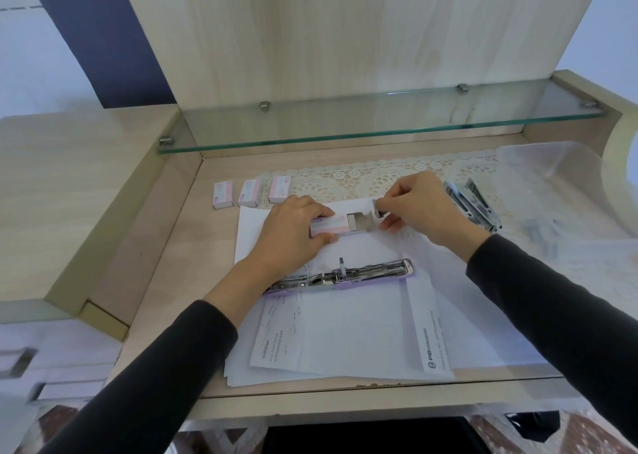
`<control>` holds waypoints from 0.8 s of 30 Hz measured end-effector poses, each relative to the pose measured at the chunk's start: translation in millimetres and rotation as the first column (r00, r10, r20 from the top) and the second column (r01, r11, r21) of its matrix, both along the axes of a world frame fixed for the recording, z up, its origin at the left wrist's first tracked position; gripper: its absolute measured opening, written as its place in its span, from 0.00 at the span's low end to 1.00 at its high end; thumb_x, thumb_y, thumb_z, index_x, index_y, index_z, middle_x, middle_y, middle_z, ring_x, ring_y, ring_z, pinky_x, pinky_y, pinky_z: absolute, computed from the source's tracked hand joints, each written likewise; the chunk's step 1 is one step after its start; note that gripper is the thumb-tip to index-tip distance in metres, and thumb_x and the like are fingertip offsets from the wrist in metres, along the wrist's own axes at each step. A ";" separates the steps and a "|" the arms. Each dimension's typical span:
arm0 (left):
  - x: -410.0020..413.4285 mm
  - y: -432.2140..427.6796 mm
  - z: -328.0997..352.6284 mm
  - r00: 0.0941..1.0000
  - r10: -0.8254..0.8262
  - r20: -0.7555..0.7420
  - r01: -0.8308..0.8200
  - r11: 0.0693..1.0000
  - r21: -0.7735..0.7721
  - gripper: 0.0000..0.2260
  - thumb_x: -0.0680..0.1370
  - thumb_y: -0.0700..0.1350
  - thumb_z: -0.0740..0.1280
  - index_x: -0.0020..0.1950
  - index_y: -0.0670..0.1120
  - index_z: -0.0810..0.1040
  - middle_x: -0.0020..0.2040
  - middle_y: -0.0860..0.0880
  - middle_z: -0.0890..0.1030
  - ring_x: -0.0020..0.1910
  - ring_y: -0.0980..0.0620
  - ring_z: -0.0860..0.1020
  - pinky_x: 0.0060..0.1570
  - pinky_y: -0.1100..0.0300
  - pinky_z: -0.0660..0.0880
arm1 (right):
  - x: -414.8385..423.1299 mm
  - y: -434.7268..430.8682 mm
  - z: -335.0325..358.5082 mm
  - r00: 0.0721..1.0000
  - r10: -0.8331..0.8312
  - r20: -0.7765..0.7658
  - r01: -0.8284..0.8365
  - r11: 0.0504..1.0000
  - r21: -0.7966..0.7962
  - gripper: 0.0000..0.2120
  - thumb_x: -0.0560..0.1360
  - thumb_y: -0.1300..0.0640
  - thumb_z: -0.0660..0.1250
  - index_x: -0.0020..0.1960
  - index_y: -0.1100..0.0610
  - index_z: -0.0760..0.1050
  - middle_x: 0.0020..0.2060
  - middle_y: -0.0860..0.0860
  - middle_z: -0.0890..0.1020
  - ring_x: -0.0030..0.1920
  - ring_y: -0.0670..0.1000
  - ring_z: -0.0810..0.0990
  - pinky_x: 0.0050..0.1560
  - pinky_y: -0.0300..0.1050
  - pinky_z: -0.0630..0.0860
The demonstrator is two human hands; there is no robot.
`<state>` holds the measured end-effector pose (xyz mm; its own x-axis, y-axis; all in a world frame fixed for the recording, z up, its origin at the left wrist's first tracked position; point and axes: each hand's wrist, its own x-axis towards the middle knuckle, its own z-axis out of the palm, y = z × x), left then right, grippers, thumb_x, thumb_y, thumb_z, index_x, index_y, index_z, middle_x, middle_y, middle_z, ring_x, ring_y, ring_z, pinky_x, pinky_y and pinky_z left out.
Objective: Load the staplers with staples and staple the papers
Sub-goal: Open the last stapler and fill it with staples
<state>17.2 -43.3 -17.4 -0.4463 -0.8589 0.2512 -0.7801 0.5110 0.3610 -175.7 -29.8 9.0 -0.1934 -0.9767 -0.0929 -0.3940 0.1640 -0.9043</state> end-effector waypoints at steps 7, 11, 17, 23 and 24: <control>-0.1 0.1 -0.6 1.000 0.004 -0.004 -0.004 1.000 0.003 0.17 0.73 0.49 0.70 0.59 0.46 0.77 0.55 0.48 0.78 0.57 0.49 0.71 0.57 0.59 0.63 | -1.9 2.0 -4.0 0.999 0.017 -0.044 -0.020 0.997 -0.071 0.09 0.69 0.72 0.64 0.37 0.59 0.75 0.23 0.54 0.79 0.22 0.50 0.78 0.31 0.42 0.79; 0.2 -0.7 -1.9 1.000 0.007 -0.003 -0.007 1.000 -0.003 0.17 0.72 0.49 0.70 0.59 0.46 0.77 0.55 0.48 0.78 0.56 0.49 0.71 0.57 0.59 0.63 | -0.7 0.3 -6.6 0.961 0.043 -0.274 -0.061 0.997 -0.057 0.11 0.72 0.68 0.61 0.42 0.59 0.81 0.20 0.48 0.77 0.21 0.44 0.76 0.34 0.39 0.80; 0.0 -1.1 -2.7 1.000 0.007 -0.019 -0.007 1.000 -0.001 0.17 0.72 0.49 0.70 0.59 0.46 0.77 0.55 0.49 0.78 0.56 0.50 0.71 0.57 0.59 0.63 | 4.7 3.1 -6.3 0.921 0.048 -0.387 -0.117 0.981 -0.157 0.13 0.73 0.68 0.60 0.40 0.53 0.78 0.31 0.54 0.79 0.31 0.56 0.79 0.42 0.57 0.80; 3.0 -1.9 -2.2 0.999 0.012 -0.050 -0.011 1.000 0.011 0.17 0.71 0.49 0.72 0.58 0.46 0.78 0.53 0.49 0.79 0.55 0.51 0.72 0.55 0.60 0.64 | 1.7 1.1 -10.0 0.829 0.062 -0.555 -0.225 0.947 -0.230 0.12 0.71 0.68 0.59 0.46 0.53 0.74 0.34 0.55 0.81 0.33 0.56 0.77 0.42 0.60 0.78; 3.5 -1.8 -1.9 0.998 0.012 -0.061 -0.012 1.000 0.015 0.17 0.71 0.49 0.72 0.58 0.46 0.78 0.53 0.49 0.79 0.55 0.51 0.72 0.55 0.61 0.64 | 0.8 1.3 -9.6 0.838 0.066 -0.541 -0.227 0.945 -0.237 0.12 0.71 0.68 0.59 0.43 0.52 0.72 0.33 0.53 0.80 0.32 0.55 0.76 0.41 0.61 0.78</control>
<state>20.7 -45.1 -19.2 -0.4201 -0.8680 0.2648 -0.7624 0.4959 0.4157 -174.9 -28.5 -0.6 0.0137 -0.9652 0.2611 -0.8160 -0.1617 -0.5550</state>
